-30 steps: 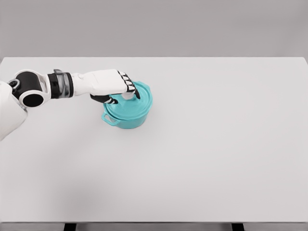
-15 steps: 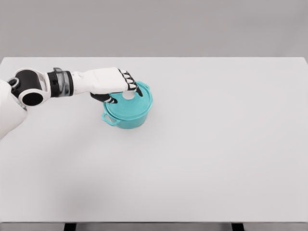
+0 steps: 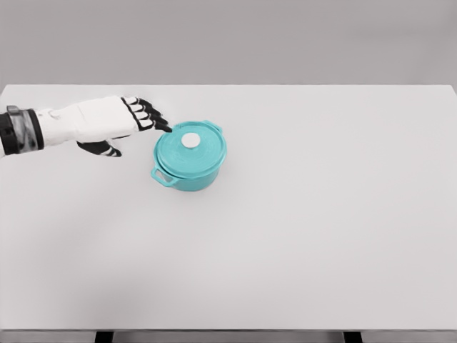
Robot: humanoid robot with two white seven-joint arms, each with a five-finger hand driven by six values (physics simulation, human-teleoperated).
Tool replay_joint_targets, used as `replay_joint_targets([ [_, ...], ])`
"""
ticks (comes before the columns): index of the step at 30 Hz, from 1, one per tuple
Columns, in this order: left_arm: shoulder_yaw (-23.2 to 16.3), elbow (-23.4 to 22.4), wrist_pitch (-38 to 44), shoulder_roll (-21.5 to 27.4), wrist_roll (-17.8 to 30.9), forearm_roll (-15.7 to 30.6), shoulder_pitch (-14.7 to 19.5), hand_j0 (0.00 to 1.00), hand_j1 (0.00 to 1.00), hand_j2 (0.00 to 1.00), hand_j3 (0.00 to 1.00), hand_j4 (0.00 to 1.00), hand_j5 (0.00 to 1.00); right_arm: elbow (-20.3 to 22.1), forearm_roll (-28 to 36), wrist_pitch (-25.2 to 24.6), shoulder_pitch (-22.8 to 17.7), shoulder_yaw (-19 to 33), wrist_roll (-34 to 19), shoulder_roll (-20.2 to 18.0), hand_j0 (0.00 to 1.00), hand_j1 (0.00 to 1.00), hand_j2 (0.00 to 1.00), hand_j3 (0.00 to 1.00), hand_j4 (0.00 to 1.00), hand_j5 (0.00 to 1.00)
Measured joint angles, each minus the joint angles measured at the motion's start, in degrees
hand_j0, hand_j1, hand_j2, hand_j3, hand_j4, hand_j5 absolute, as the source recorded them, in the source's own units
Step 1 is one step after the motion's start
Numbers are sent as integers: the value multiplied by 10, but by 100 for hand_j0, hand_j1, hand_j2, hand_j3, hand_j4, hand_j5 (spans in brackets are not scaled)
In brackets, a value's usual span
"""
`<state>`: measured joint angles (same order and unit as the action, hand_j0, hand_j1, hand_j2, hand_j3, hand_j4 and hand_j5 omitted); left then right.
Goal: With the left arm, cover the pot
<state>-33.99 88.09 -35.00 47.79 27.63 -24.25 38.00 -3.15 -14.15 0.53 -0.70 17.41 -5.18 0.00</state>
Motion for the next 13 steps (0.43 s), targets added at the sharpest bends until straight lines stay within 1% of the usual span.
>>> replay_joint_targets([
  [1,27,5,-2,16,1,7,-33,100,100,100,100,100,100,0,0,0,0,0,0,0,100,100,100,100,100,100],
  [3,76,10,-2,38,2,24,-67,100,100,100,100,100,100,0,0,0,0,0,0,0,100,100,100,100,100,100],
  [5,104,11,-2,48,3,32,-89,100,100,100,100,100,100,0,0,0,0,0,0,0,100,100,100,100,100,100],
  [8,122,12,-1,53,4,39,-98,100,100,100,100,100,100,0,0,0,0,0,0,0,100,100,100,100,100,100],
  [13,131,13,-1,53,4,40,-106,100,100,100,100,100,100,0,0,0,0,0,0,0,100,100,100,100,100,100],
])
